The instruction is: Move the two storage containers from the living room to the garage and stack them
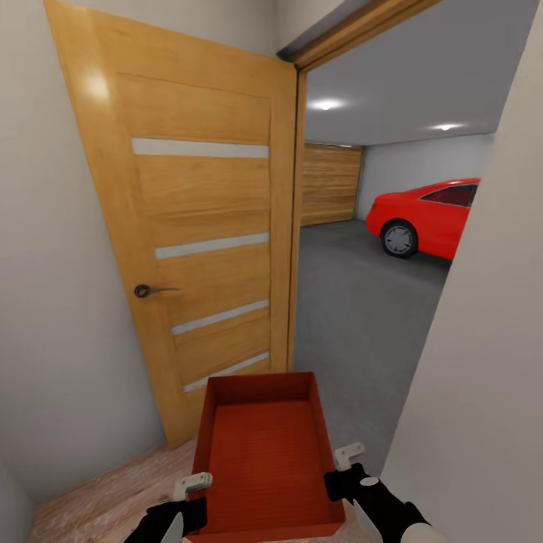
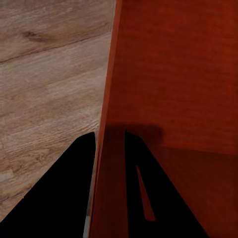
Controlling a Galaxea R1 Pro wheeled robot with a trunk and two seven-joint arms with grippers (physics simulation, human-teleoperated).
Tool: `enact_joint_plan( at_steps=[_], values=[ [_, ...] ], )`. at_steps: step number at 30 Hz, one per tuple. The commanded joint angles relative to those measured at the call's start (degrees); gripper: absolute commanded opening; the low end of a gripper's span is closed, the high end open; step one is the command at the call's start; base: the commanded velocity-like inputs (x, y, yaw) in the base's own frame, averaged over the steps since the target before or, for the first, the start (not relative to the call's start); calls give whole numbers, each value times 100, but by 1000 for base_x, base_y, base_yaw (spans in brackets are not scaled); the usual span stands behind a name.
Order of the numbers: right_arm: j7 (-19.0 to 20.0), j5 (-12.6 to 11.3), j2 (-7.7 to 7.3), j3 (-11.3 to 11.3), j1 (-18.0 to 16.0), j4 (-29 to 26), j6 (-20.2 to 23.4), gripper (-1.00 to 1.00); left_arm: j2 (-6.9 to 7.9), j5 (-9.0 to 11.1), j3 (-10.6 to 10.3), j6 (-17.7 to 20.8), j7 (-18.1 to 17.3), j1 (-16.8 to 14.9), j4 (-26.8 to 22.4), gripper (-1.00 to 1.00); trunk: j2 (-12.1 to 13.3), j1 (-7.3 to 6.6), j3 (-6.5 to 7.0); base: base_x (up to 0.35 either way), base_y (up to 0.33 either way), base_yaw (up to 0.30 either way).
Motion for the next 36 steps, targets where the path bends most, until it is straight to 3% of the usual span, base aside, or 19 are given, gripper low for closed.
enact_joint_plan(
  at_steps=[1, 36],
  values=[
    [121, 13, 201, -50, 0, 3, 36, -100, -6, -136, 5, -40, 64, 0, -18, -100, -7, 4, -5, 164, 231, -9],
    [121, 13, 204, -46, 0, 3, 36, -100, -7, -136, 5, -40, 64, 0, -18, -100, -7, 4, -5, 201, 181, 0]
  ],
)
